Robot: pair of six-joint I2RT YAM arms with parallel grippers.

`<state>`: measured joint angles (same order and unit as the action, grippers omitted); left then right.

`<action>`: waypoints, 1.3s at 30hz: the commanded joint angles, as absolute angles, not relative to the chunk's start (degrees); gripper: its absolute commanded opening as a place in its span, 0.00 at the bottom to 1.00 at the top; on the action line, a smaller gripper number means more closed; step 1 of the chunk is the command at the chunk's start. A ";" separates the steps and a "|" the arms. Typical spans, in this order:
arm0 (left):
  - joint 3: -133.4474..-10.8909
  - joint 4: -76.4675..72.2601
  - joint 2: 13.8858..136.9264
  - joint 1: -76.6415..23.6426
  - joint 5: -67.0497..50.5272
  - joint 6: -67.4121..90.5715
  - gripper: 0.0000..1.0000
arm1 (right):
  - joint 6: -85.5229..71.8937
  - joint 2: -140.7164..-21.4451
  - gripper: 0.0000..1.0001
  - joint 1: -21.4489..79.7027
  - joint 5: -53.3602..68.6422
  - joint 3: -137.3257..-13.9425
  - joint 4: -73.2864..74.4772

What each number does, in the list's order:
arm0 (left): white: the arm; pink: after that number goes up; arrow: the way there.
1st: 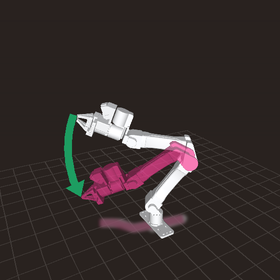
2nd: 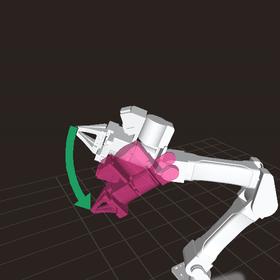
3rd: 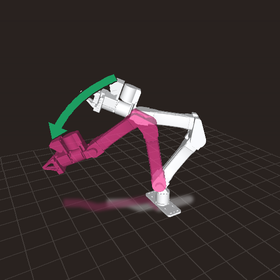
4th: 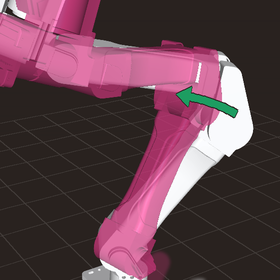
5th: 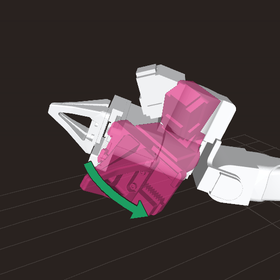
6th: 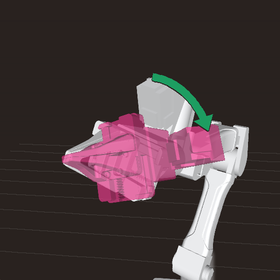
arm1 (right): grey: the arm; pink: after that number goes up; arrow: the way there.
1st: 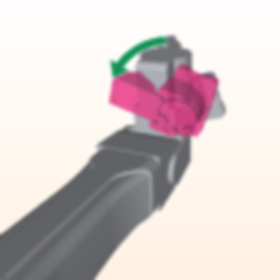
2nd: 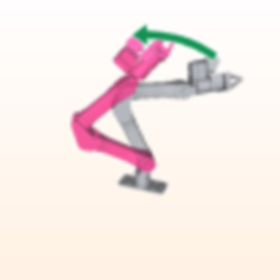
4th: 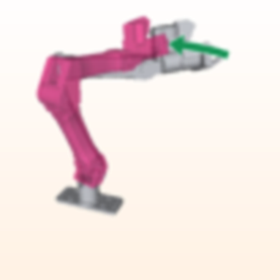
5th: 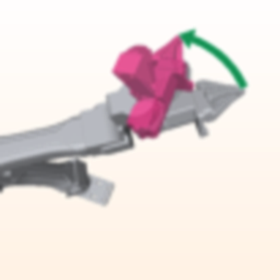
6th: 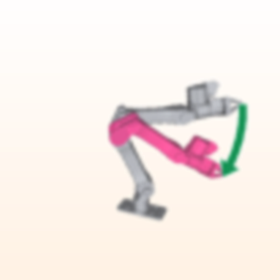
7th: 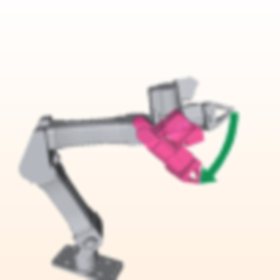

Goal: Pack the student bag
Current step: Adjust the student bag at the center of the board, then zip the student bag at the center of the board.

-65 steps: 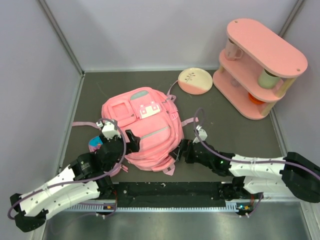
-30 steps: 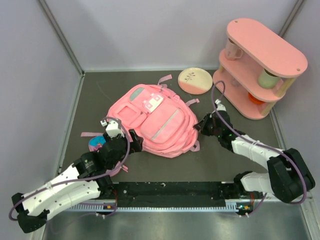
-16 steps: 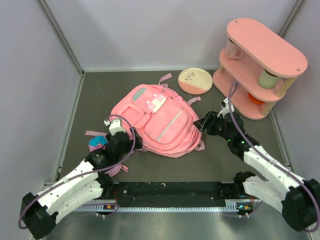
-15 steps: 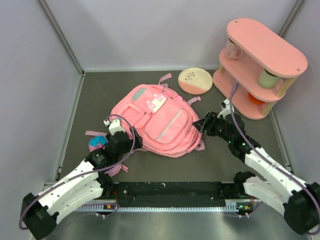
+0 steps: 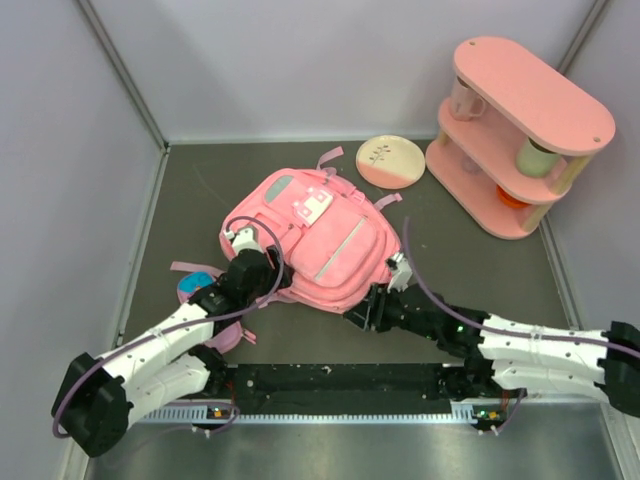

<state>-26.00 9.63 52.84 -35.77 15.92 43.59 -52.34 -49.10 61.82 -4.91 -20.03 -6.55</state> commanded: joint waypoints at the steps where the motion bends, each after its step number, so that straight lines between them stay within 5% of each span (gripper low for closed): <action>1: -27.51 3.52 53.96 -35.42 13.80 44.65 0.52 | -57.38 -57.46 0.47 68.10 -17.56 -24.51 -15.73; 9: -28.92 5.97 52.39 -35.42 10.64 45.26 0.17 | -59.24 -74.86 0.43 72.42 -22.06 -33.91 -20.56; 15: -28.91 5.36 50.62 -35.42 8.35 45.97 0.18 | -56.78 -82.52 0.37 74.09 -17.75 -41.30 -19.69; 24: -29.09 6.33 49.75 -35.42 6.50 45.97 0.21 | -54.94 -89.82 0.36 74.80 -28.47 -47.45 -10.56; 39: -29.36 7.56 46.23 -35.42 4.92 45.00 0.16 | -45.09 -97.20 0.47 72.69 -40.17 -56.25 -4.75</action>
<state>-26.81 8.84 48.21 -34.63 11.25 46.98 -49.84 -95.09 74.85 -32.58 -52.62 -5.54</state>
